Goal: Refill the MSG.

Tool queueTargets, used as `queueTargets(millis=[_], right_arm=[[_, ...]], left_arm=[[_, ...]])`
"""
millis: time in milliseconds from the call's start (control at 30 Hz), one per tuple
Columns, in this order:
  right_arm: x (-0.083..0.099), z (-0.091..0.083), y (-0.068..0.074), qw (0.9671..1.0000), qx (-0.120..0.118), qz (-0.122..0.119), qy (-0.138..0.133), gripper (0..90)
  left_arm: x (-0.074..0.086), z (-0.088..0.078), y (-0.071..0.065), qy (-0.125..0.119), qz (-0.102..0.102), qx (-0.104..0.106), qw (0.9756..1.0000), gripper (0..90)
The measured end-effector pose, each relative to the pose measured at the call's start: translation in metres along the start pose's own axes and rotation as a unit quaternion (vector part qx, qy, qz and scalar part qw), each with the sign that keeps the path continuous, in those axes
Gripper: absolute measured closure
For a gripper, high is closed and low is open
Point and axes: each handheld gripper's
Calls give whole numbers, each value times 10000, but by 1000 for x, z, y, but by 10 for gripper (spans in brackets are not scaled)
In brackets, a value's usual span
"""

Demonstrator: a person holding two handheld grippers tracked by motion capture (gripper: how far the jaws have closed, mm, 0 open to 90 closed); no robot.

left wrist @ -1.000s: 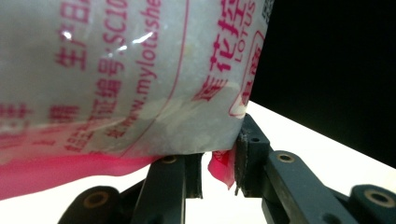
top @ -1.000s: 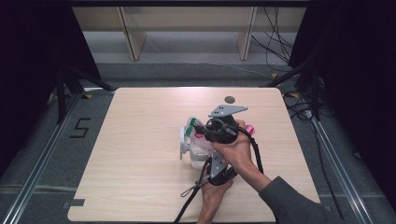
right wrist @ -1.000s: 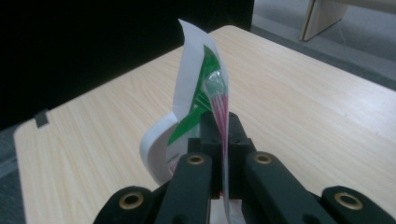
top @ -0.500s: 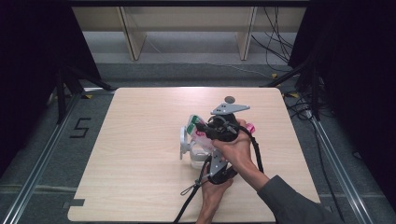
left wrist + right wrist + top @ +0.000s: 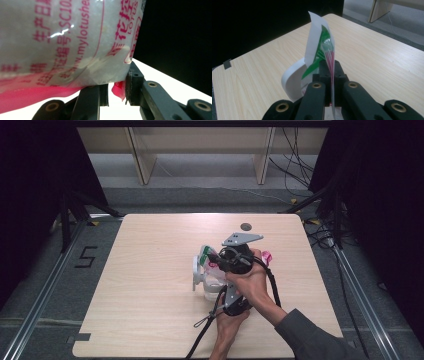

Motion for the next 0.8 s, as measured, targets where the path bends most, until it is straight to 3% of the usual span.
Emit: queueTargets(millis=[33, 67, 167, 267, 333, 433, 467, 500, 567, 633, 667, 700, 767, 800], right_arm=[[0, 0, 0, 10000, 0, 0, 0, 900], [0, 0, -1, 9999, 13, -165, -33, 900], [1, 1, 1, 9998, -8, -174, 19, 900], [0, 1, 0, 9997, -32, -232, 18, 900], [-1, 0, 0, 10000, 10, -54, 70, 900], [-1, -1, 1, 10000, -6, -19, 72, 900], [-1, 0, -1, 9999, -30, -145, 4, 900], [-2, 0, -2, 9998, -126, -134, 20, 900], [-2, -1, -2, 9999, -129, -97, 43, 900], [-3, -1, -1, 9998, -117, -131, 62, 900], [-2, -2, 0, 9999, -123, 27, 61, 900], [-2, -2, 0, 9999, -123, 27, 61, 900], [-2, 0, -1, 9999, -130, -101, 41, 900], [0, 1, -2, 9998, -101, -165, 21, 900]], left_arm=[[0, 0, 0, 0, 0, 0, 10000, 752], [0, 0, 0, -7, -3, -2, 10000, 752], [0, 1, -1, -40, -96, 13, 9999, 752], [0, 1, -1, 0, 7, 2, 10000, 752], [0, 1, -1, 24, 32, 10, 10000, 752], [1, 0, -1, -3, 93, 17, 10000, 752], [1, -1, 0, -8, 89, 3, 10000, 752], [-1, -5, 6, 297, 507, 21, 9983, 752], [0, -6, 6, 284, 523, 33, 9982, 752], [0, -6, 6, 275, 512, 31, 9983, 752], [-1, -6, 6, 267, 497, 28, 9984, 752], [-1, -6, 6, 267, 497, 28, 9984, 752], [-1, -6, 6, 268, 481, 62, 9985, 752], [2, -2, 1, -78, 74, 90, 9999, 752]])
Point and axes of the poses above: each handheld gripper's, and its own axes: z roughly forward along the jaws, x roughly out of its underside, y roughly to its left, and after that the axes turned 10 degrees about -y, right-handed
